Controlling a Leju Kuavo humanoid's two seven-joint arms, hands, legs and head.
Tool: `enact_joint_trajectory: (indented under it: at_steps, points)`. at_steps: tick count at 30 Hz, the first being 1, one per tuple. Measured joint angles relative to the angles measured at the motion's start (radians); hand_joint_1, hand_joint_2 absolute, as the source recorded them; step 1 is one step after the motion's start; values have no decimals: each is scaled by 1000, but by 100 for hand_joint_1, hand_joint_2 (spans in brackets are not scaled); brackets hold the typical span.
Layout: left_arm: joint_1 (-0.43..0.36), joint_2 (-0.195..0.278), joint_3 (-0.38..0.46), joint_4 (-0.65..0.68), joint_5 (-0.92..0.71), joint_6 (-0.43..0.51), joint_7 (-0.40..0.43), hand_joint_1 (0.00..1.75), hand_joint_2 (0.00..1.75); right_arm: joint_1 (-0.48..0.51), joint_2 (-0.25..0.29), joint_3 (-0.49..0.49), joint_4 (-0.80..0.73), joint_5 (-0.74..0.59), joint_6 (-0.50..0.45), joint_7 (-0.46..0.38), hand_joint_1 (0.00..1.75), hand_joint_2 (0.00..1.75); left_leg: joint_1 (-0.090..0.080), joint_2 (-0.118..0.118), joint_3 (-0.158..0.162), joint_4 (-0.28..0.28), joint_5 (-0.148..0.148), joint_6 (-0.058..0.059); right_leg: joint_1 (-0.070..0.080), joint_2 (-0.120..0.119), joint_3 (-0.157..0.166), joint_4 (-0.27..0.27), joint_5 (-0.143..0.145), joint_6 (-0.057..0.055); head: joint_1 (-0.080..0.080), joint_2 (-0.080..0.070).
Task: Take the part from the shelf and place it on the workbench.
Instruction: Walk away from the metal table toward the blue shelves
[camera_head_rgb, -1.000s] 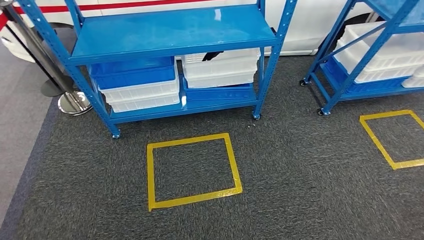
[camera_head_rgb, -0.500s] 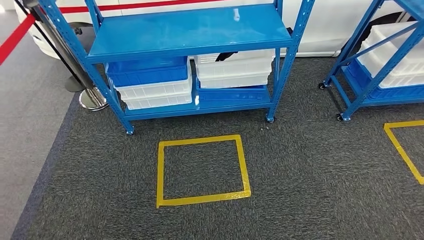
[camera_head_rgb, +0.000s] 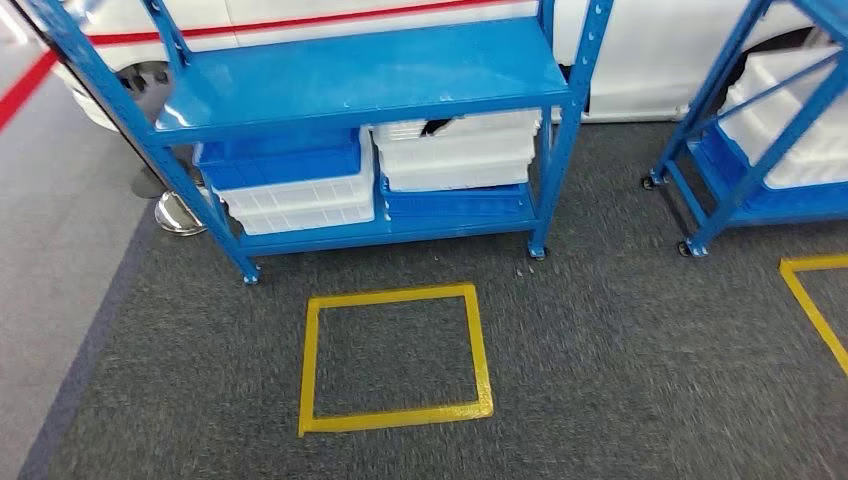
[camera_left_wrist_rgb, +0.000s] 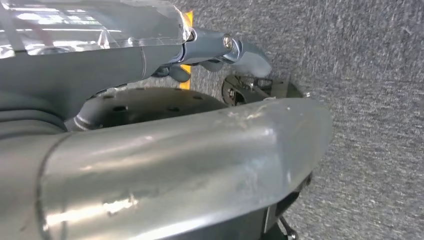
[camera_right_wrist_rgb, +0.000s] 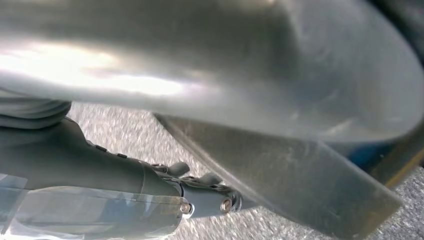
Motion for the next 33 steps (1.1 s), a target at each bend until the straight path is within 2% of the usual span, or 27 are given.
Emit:
enact_joint_trajectory:
  at_steps: [2, 3, 5, 6, 7, 8, 9, 10, 11, 12, 13, 14, 16, 17, 18, 20, 21, 22, 23, 24, 25, 26, 27, 28, 30, 32, 33]
  points:
    - [-2, -1, 0, 0, 0, 0, 0, 0, 0, 0, 0, 0, 0, -1, 0, 1, 0, 0, -2, 25, -30, 59, -18, 5, 7, -8, 14, -3, -10, -8, -14, 0]
    - [-3, -2, 0, 0, 0, 0, 0, 0, 0, 1, 0, 0, 0, -1, 0, 1, 0, 0, -5, 41, -67, 122, -36, 11, 13, -13, 23, -10, -13, -11, -20, 0]
    - [-2, -3, 0, 0, 0, 0, 0, 0, 0, 3, 0, 0, 0, -1, -2, 2, 0, 0, -17, 55, -171, 271, -68, 27, 28, -22, 48, -29, -20, -16, -26, 0]
    - [0, -3, 0, 0, 0, 0, 0, 0, 0, 4, -1, 0, 0, -1, -3, 3, 0, 0, -27, 56, -217, 320, -64, 40, 38, -25, 63, -40, -24, -21, -26, 0]
    - [3, -3, 0, 0, 0, 0, 0, 0, 0, 5, -1, 0, 0, -1, -3, 3, 0, 0, -39, 56, -247, 332, -38, 59, 50, -26, 81, -52, -30, -26, -26, 0]
    - [5, -4, 0, 0, 0, 0, 0, 0, 0, 6, -1, 0, 0, -1, -3, 3, 0, 0, -53, 55, -257, 305, 9, 83, 63, -26, 102, -64, -36, -33, -27, 0]
    - [7, -4, 0, 0, 0, 0, 0, 0, 0, 7, -1, 0, 0, -1, -3, 3, 0, 0, -71, 53, -253, 245, 71, 116, 76, -26, 126, -79, -42, -39, -27, 0]
    - [9, -3, 1, 0, 0, 0, 0, 0, 0, 9, 1, 0, 1, -1, -3, 4, 0, 0, -91, 50, -240, 178, 128, 155, 85, -28, 150, -94, -49, -46, -25, 0]
    - [10, -2, 1, 0, 0, 0, 0, 0, 0, 11, 2, 0, 1, -1, -3, 5, 0, 0, -109, 50, -226, 121, 167, 189, 94, -28, 171, -109, -56, -48, -17, 0]
    - [10, -1, 1, 0, 0, 1, 0, 0, 0, 11, 4, 0, 1, -2, -2, 6, 0, 0, -124, 50, -209, 76, 183, 216, 97, -30, 187, -123, -62, -48, -11, 0]
    - [9, 0, 2, 0, 0, 1, 0, 0, 0, 12, 5, 0, 2, -2, -1, 7, 0, 0, -132, 52, -194, 50, 179, 233, 97, -32, 198, -129, -64, -46, -6, 0]
    - [7, -2, 2, 1, 0, 1, 0, 0, 0, 10, 5, -1, 2, -3, -1, 7, 0, 0, -134, 53, -179, 30, 169, 237, 96, -34, 203, -127, -59, -41, -3, 0]
    - [5, -4, 2, 1, -1, 1, 1, 0, 0, 6, 4, -1, 2, -4, -2, 8, 0, 0, -128, 51, -142, -11, 158, 235, 91, -37, 189, -80, -38, -33, -7, 0]
    - [4, -4, 2, 1, -1, 2, 2, 0, 0, 5, 3, -1, 2, -4, -2, 8, 0, 0, -124, 49, -125, -27, 156, 233, 89, -35, 165, -36, -31, -27, -7, 0]
    - [3, -4, 2, 1, -1, 3, 2, 0, 0, 4, 2, -1, 2, -4, -3, 8, 0, 0, -120, 48, -109, -38, 153, 228, 87, -31, 131, 17, -38, -22, -6, 0]
    - [1, -6, 2, 1, -3, 3, 3, 0, 0, 5, -1, -1, 2, -5, -3, 7, 0, 0, -117, 45, -88, -44, 137, 212, 79, -25, 49, 115, -91, -11, -3, 0]
    - [2, -7, 2, 1, -3, 1, 2, 0, 0, 6, -2, -1, 2, -6, -4, 4, 0, 0, -114, 44, -78, -43, 126, 201, 75, -24, 14, 141, -118, -6, -3, 0]
    - [3, -8, 2, 1, -3, -1, 0, 0, 0, 6, -3, -1, 2, -6, -4, 2, 0, 0, -112, 43, -66, -42, 114, 191, 72, -24, -8, 144, -126, 0, -3, 0]
    - [4, -8, 2, 1, -3, -3, -2, 0, 0, 6, -5, -2, 2, -6, -4, -1, 0, 0, -109, 42, -53, -39, 103, 182, 69, -24, -16, 120, -107, 6, -3, 0]
    - [4, -9, 2, 1, -3, -5, -6, 0, 0, 6, -6, -2, 2, -6, -4, -2, 0, 0, -106, 42, -40, -34, 90, 174, 66, -24, -12, 74, -62, 11, -3, 0]
    - [5, -10, 2, 1, -3, -7, -8, 0, 44, 7, -7, -2, 2, -6, -4, -2, 0, 0, -103, 42, -30, -28, 78, 167, 64, -25, -4, 22, -8, 15, -2, 0]
    - [4, -10, 2, 1, -3, -8, -11, 0, 87, 8, -8, -2, 2, -6, -5, -1, 0, 0, -103, 41, -24, -19, 65, 160, 63, -26, 0, -22, 28, 12, -1, 0]
    - [2, -10, 2, 1, -4, -10, -12, 0, 131, 9, -8, -2, 2, -6, -7, -1, 0, 0, -103, 41, -25, -10, 54, 153, 64, -28, 1, -49, 53, 3, 0, 0]
    - [2, -10, 2, 1, -5, -12, -14, 0, 175, 10, -8, -3, 2, -7, -8, -1, 0, 0, -104, 41, -25, -1, 46, 146, 65, -28, -1, -58, 60, -11, 0, 0]
    - [1, -10, 1, 1, -6, -22, -19, 0, 87, 9, -8, -5, 2, -7, -4, -7, 0, 0, -106, 42, -26, 9, 35, 136, 65, -28, -2, -59, 61, -35, -1, 0]
    - [-1, -10, 1, 1, -7, -37, -26, 0, 0, 8, -12, -6, 2, -8, 12, -21, 0, 0, -103, 43, -37, 37, 17, 122, 59, -27, 6, -64, 58, -46, -4, 0]
    - [-2, -10, 1, 1, -8, -43, -30, 0, 0, 8, -15, -7, 2, -8, 20, -29, 0, 0, -98, 44, -57, 75, -3, 113, 56, -27, 11, -66, 56, -50, -6, 0]
